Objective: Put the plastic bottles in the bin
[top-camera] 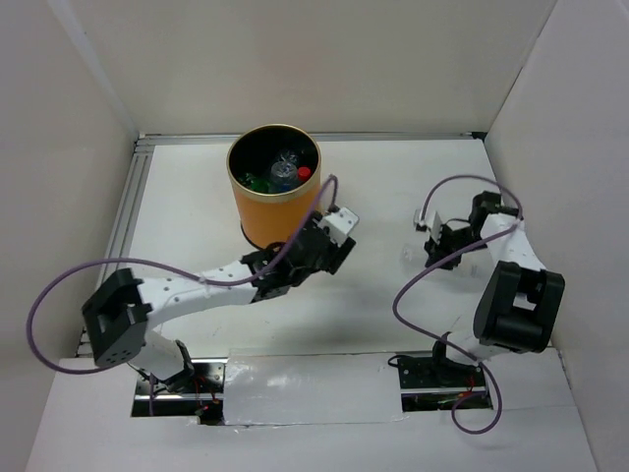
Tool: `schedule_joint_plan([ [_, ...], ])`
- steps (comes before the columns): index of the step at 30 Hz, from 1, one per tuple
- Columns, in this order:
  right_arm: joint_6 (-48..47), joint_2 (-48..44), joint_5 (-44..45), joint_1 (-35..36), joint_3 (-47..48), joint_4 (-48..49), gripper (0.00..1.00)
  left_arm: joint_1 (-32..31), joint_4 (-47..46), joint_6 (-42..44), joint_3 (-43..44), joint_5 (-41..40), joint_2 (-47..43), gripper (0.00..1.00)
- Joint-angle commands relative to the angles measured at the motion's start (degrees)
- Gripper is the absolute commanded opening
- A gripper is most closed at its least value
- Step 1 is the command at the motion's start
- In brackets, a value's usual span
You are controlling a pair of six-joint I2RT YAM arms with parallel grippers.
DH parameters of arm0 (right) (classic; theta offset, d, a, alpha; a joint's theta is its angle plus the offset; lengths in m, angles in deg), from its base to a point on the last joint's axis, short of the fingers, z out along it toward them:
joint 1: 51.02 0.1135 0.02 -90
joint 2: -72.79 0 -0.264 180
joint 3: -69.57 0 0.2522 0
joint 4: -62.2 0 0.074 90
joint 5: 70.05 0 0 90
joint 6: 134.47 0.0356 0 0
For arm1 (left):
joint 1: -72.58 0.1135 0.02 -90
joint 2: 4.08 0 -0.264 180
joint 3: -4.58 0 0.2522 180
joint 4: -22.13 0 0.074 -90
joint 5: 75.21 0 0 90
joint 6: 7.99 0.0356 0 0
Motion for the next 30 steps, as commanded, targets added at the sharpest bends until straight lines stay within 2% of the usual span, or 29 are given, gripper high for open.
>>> schedule_joint_plan([
  [1,5.4,-1.2,-9.5,0.4,14.9,-5.7,0.11,-1.3,-2.5,-2.3,0.4,-2.1,5.0,0.74],
  [2,7.2,-1.2,-14.9,0.4,23.7,-6.7,0.11,-1.3,-2.5,-3.8,0.4,-2.1,6.5,0.75],
  [4,12.3,1.2,-20.3,0.9,32.2,-5.0,0.1,-2.0,-3.7,-3.8,-2.1,-2.1,7.1,0.75],
  [5,20.2,1.9,-25.1,2.0,39.6,-2.7,0.1,-2.0,-3.7,-5.1,-3.1,-0.4,7.1,0.75],
  [6,25.4,2.7,-27.5,3.8,42.7,0.5,0.1,-2.6,-4.2,-5.1,-4.7,0.2,8.2,0.75],
  [7,31.6,4.0,-29.5,4.9,45.0,10.2,0.1,-3.3,-4.2,-5.8,-5.4,0.3,8.8,0.75],
  [8,44.9,4.5,-31.3,6.3,46.8,16.0,0.1,-3.3,-4.2,-6.4,-6.1,1.0,9.5,0.75],
  [9,51.8,5.1,-34.4,9.4,48.9,22.2,0.1,-4.0,-3.5,-7.7,-6.8,1.7,10.2,0.75],
  [11,66.2,8.3,-34.4,14.0,51.4,36.8,0.1,-4.9,-2.8,-9.0,-8.6,2.4,12.1,0.75],
  [12,68.1,10.0,-34.4,19.1,56.4,38.2,0.1,-5.9,-2.8,-10.6,-9.2,2.4,12.1,0.75],
  [15,72.4,18.6,-34.4,26.6,68.0,37.5,0.1,-7.7,-2.3,-13.6,-11.5,1.1,12.7,0.77],
  [16,73.6,20.6,-33.5,31.1,70.1,38.0,0.1,-8.6,-1.8,-14.3,-12.0,1.1,12.7,0.77],
  [19,75.6,26.2,-30.9,37.8,75.6,41.3,0.1,-9.5,-0.6,-16.2,-12.6,-0.5,12.2,0.77],
  [25,78.8,34.7,-29.0,44.6,80.1,45.7,0.12,-12.4,1.4,-17.4,-12.6,-3.4,10.3,0.79],
  [28,76.0,36.8,-27.0,45.7,80.1,43.2,0.25,-12.4,2.0,-17.4,-12.6,-4.8,9.0,0.81],
  [30,74.6,38.5,-26.5,45.7,80.1,42.6,0.32,-12.9,2.0,-17.4,-12.0,-5.6,8.4,0.86],
])
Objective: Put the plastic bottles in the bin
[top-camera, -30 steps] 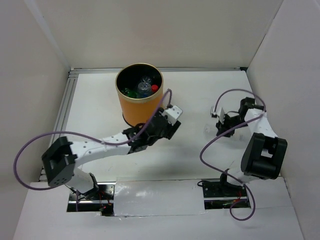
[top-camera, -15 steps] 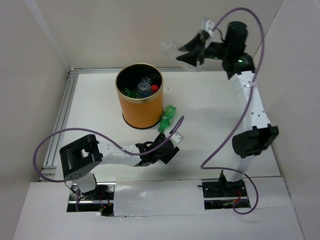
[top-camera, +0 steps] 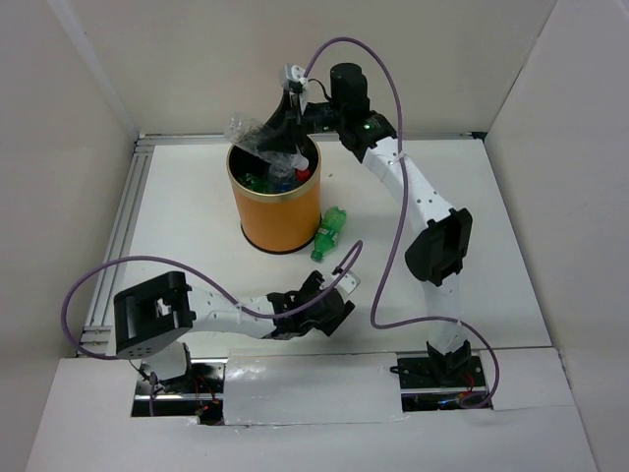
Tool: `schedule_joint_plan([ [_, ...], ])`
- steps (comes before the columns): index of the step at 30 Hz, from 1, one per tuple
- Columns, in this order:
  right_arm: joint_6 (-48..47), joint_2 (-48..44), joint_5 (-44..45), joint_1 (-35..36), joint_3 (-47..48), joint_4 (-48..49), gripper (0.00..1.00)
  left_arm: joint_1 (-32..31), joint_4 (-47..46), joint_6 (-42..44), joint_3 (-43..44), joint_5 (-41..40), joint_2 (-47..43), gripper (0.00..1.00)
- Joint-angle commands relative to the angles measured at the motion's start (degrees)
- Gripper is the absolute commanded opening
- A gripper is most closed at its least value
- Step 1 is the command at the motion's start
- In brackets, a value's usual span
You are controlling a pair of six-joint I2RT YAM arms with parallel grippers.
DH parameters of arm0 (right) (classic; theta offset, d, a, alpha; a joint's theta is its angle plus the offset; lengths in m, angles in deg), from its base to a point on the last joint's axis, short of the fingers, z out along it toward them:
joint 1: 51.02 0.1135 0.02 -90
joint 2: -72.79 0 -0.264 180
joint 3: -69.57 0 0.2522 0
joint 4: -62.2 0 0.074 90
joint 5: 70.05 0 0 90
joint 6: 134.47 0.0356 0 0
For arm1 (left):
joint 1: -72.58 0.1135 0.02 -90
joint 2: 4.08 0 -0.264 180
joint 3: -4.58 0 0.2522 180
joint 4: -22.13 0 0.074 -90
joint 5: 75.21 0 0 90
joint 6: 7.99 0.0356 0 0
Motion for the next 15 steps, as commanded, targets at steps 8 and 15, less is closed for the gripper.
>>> schedule_joint_plan([
  [8,1.2,2.5,4.5,-4.9,5.9,0.1,1.0,-0.4,-0.8,4.7,8.0,-6.9,-0.4,0.93],
  [15,-1.5,-6.4,5.3,-13.4,2.1,-4.1,1.0,4.5,-3.3,8.6,14.5,-8.0,3.5,0.93],
])
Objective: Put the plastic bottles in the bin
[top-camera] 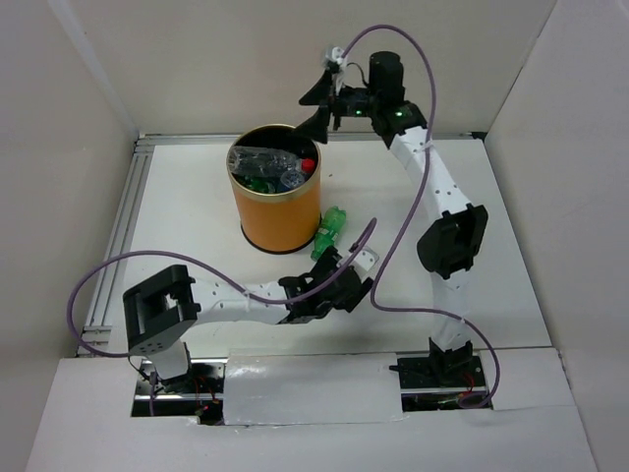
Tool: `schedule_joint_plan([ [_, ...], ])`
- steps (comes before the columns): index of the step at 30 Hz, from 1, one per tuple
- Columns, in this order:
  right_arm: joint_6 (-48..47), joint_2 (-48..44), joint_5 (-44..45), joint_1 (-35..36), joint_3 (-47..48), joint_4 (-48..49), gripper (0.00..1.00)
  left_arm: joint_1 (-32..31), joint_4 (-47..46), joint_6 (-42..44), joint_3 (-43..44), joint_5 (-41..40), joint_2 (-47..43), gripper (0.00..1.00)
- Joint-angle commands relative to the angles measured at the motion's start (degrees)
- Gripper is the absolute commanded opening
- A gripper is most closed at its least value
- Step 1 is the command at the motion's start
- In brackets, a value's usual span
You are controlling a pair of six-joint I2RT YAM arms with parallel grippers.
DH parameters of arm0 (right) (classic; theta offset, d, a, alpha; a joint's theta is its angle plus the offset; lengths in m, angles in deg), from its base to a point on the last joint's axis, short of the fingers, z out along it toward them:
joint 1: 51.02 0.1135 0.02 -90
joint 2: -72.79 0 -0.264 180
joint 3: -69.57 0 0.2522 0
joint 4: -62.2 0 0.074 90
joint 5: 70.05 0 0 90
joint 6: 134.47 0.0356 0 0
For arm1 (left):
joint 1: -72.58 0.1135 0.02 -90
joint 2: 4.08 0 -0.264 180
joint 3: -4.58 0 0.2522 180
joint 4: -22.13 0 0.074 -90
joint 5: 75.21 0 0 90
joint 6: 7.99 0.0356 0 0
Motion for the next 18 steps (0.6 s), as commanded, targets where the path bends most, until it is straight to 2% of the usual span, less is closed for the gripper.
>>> schedule_joint_plan([
  [1,-1.7,-10.8,2.1,-6.4,-1.9,-1.4,1.0,3.8,-3.6,3.7,4.2,-2.6,2.2,0.93],
  [3,-1.8,-13.5,6.6,-13.4,-7.6,-2.0,1.0,7.2,-4.2,5.3,7.8,-1.7,4.8,0.93],
  [5,-1.0,-16.0,6.6,-19.0,-12.0,-5.8,0.94,9.4,-4.2,7.0,10.9,-1.7,7.8,0.93],
  [6,-1.7,-16.6,5.6,-24.6,-13.5,-7.6,0.89,10.2,-3.0,7.6,12.7,-2.6,9.5,0.93],
  [7,-2.6,-17.7,3.8,-27.1,-15.2,-12.1,0.82,11.6,-2.3,8.1,16.2,-4.2,12.9,0.93],
  [8,-4.8,-18.5,2.1,-29.8,-17.0,-14.0,0.69,11.7,-1.8,8.7,17.8,-5.3,14.6,0.93],
  [9,-6.0,-19.5,-0.2,-34.1,-22.3,-15.9,0.66,12.4,-1.2,10.5,19.4,-6.3,16.3,0.94],
  [11,-10.9,-24.3,-2.6,-38.0,-29.7,-19.5,0.66,12.4,-1.2,12.6,23.2,-10.4,20.6,0.97],
  [12,-12.5,-26.3,-3.1,-39.6,-37.9,-19.5,0.71,12.4,-1.3,14.1,24.5,-12.1,22.1,0.99],
  [15,-17.5,-34.8,-4.6,-45.4,-51.8,-20.0,0.82,13.9,4.4,12.2,31.8,-16.6,28.9,0.99],
  [18,-22.6,-39.8,-7.1,-49.9,-57.8,-22.7,0.89,15.7,9.2,9.1,34.7,-18.7,32.3,0.99],
])
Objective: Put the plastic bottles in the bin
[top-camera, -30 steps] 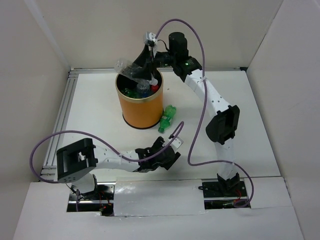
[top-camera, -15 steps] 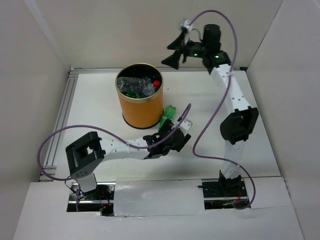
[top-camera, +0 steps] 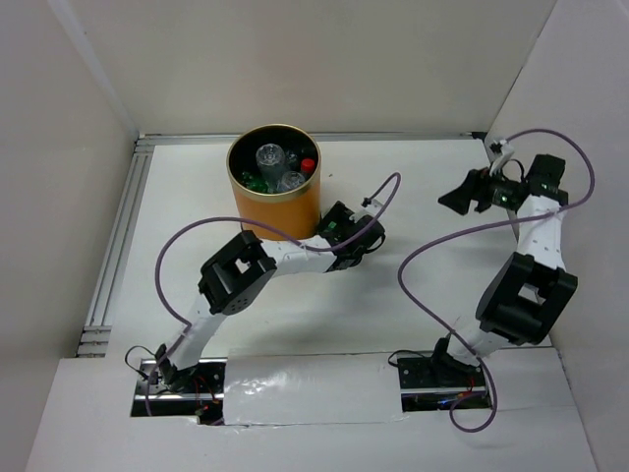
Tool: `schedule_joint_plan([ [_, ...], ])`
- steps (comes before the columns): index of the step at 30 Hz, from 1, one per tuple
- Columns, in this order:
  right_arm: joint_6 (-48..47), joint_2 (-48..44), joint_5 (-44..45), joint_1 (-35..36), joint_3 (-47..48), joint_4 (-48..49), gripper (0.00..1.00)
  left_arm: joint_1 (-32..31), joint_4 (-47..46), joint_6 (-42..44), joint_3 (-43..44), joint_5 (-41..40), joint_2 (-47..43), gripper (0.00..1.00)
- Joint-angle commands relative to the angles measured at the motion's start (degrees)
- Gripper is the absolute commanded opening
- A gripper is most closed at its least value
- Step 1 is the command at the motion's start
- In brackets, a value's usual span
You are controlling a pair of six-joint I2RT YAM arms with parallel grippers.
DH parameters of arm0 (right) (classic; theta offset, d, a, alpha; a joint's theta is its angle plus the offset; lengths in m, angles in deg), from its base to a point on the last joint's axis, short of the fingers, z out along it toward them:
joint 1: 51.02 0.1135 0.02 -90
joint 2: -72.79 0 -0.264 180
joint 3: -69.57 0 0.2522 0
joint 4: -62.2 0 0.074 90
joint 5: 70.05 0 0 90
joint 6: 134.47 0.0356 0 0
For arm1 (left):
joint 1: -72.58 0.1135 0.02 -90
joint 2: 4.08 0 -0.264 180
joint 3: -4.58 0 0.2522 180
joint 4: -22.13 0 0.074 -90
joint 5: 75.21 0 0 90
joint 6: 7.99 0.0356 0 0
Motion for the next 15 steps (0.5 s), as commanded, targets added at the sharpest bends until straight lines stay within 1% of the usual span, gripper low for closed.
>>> schedule_joint_plan([
  [1,-9.3,-7.7,-5.9,-3.3,-4.7,-5.2,0.89,2.6,7.9,-2.8,3.8,-6.0,3.1,0.99],
  [2,-10.9,-8.3,-6.7,-3.8,-5.4,-8.6,0.89,3.4,9.4,-3.7,4.5,-6.0,3.9,0.99],
  [3,-13.7,-8.3,-7.2,-3.8,-6.1,-9.9,0.89,3.4,10.4,-3.7,4.5,-6.0,4.5,0.99],
  [5,-14.2,-8.3,-8.5,-5.1,-8.1,-10.7,0.9,3.9,11.5,-4.2,5.1,-4.7,5.1,0.95],
  [6,-14.2,-8.3,-9.2,-5.1,-8.1,-10.7,0.9,3.9,12.9,-5.0,5.1,-3.3,5.1,0.82],
  [8,-14.2,-8.3,-9.9,-5.6,-9.3,-11.4,0.86,3.3,13.7,-5.6,3.6,-1.8,4.4,0.59],
  [9,-14.2,-8.3,-9.9,-5.7,-9.3,-11.4,0.81,3.3,13.7,-5.6,2.8,-0.4,3.5,0.51],
  [10,-15.2,-8.3,-10.5,-5.7,-9.3,-11.9,0.77,2.4,12.6,-5.6,1.7,0.5,2.2,0.39],
  [12,-17.5,-7.7,-10.5,-5.7,-9.3,-13.1,0.67,0.3,10.9,-5.6,-0.8,3.3,-3.5,0.3],
  [13,-18.2,-7.7,-9.9,-5.7,-9.9,-13.9,0.58,-0.5,8.8,-4.9,-1.3,4.1,-5.7,0.24],
  [14,-19.4,-7.2,-9.9,-5.7,-9.9,-14.6,0.53,-2.0,8.3,-4.2,-1.3,5.1,-7.8,0.22],
  [15,-20.5,-6.7,-9.0,-5.7,-9.9,-15.4,0.51,-2.8,8.3,-4.1,-0.6,6.2,-10.0,0.2],
])
